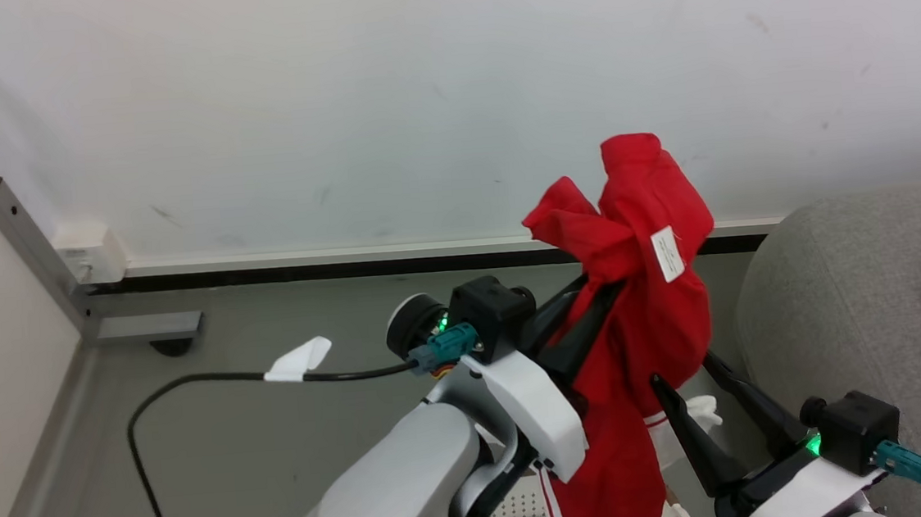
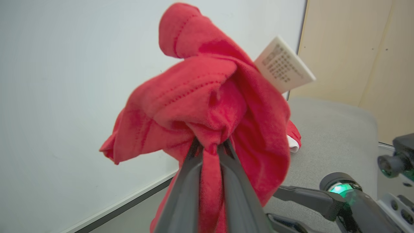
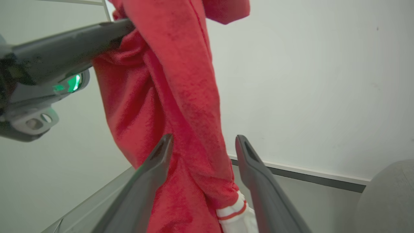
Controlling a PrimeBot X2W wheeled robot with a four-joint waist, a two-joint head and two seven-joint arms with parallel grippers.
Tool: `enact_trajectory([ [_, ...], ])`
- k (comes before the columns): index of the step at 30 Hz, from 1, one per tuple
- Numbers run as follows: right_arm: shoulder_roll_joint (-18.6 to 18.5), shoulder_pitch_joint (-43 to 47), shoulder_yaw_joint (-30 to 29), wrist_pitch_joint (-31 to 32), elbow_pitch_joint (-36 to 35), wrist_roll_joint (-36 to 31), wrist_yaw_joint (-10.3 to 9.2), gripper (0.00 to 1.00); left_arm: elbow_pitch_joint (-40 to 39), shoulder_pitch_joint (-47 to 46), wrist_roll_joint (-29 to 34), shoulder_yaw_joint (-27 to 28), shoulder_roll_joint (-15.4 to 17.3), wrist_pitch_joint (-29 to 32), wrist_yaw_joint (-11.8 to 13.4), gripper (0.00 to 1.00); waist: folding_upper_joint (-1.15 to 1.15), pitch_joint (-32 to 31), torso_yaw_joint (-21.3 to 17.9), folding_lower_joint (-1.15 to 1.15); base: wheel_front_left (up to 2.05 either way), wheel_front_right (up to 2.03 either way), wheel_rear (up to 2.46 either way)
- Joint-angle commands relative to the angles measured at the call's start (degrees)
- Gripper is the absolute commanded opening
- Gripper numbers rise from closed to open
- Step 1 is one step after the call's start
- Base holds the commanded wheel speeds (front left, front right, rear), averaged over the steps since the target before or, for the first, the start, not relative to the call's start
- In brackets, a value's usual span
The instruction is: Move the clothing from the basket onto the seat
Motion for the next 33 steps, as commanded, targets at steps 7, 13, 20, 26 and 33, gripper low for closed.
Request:
enact_trajectory([
  [7, -2.1, -7.0, 9.3, 0.0, 8.8, 4.4, -0.13, 1.00, -2.3, 1.8, -0.7, -4.4, -1.3, 1.0, -1.3, 0.00, 0.00, -0.7, 4.5, 0.00, 0.00, 0.00, 0.00],
  [13, -1.7, -9.8, 16.0, -0.2, 15.6, 8.1, -0.13, 1.00, -4.2, 2.0, -2.3, -7.1, -1.7, 1.8, -1.6, 0.00, 0.00, -1.3, 7.8, 0.00, 0.00, 0.00, 0.00],
  [20, 0.1, -11.7, 19.8, -0.6, 20.9, 11.0, -0.13, 0.49, -5.7, 1.6, -3.1, -8.3, -1.9, 2.0, -0.8, 0.00, 0.00, -1.4, 9.7, 0.00, 0.00, 0.00, 0.00],
  [26, 0.9, -12.3, 18.1, -0.8, 21.8, 12.6, -0.13, 0.00, -5.1, 1.6, -3.8, -8.0, -1.7, 2.1, 0.3, 0.00, 0.00, -1.4, 10.2, 0.00, 0.00, 0.00, 0.00],
  [33, 1.2, -8.8, 9.6, -0.8, 17.9, 12.7, -0.13, 0.00, -4.4, 2.4, -4.7, -7.0, -0.3, 1.6, 1.1, 0.00, 0.00, -1.1, 9.8, 0.00, 0.00, 0.00, 0.00],
])
